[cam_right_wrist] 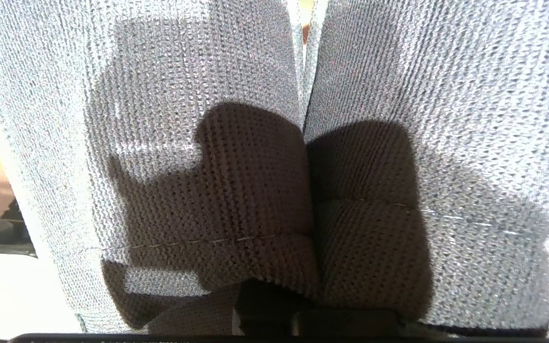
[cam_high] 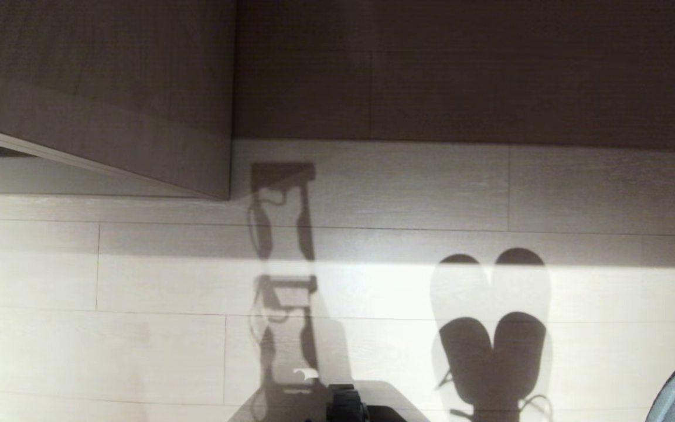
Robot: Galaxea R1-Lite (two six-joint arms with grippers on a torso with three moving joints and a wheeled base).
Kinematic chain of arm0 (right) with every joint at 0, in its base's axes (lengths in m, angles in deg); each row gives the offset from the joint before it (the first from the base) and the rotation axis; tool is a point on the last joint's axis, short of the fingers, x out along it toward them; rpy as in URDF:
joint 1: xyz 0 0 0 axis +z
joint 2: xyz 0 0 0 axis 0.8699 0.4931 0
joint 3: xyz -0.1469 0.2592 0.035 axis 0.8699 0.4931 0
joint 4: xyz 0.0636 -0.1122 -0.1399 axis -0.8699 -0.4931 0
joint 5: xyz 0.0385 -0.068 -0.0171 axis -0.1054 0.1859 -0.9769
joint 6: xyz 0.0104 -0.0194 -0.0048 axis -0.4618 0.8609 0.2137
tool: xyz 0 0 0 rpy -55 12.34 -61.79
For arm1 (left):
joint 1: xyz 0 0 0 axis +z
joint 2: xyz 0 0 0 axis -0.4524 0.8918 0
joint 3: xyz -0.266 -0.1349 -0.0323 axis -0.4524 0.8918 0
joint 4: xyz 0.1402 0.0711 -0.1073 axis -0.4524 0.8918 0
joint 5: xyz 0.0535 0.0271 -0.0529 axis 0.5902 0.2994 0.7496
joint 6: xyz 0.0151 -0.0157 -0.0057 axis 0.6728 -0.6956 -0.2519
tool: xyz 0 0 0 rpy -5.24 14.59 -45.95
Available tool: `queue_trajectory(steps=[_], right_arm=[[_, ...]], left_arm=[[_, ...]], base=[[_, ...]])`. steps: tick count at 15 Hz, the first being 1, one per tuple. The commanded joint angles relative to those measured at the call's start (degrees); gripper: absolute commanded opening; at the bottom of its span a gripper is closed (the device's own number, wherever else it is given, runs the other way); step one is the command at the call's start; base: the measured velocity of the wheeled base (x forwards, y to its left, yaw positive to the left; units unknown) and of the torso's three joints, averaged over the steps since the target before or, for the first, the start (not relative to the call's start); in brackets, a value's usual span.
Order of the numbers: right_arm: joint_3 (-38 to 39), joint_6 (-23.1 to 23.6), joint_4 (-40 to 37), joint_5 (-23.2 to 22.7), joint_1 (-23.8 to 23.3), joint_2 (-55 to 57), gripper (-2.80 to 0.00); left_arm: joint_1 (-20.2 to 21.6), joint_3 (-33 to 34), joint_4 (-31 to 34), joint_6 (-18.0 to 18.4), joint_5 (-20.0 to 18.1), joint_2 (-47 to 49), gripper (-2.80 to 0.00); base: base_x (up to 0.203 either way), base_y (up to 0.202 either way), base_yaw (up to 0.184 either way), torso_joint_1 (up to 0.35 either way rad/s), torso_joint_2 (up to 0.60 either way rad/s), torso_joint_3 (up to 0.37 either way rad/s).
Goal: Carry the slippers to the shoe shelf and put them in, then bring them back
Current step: Place the slippers into the shoe cabinet
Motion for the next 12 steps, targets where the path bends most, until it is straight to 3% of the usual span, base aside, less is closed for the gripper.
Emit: queue_trajectory(steps=[1,12], right_arm=[[0.0,-0.01,0.03,-0.03,-0.02,0.03,-2.8],[0.0,0.08,0.03,-0.03,0.0,0.03,-2.8]], left_arm=[[0.01,0.0,-0.03,-0.01,0.02,0.05,-2.8],[0.01,0.0,-0.03,-0.18,0.02,0.05,-2.8]], base=[[0.0,0.0,0.0,0.002,0.0,0.212],[0.0,0.0,0.0,0.001,0.0,0.202]])
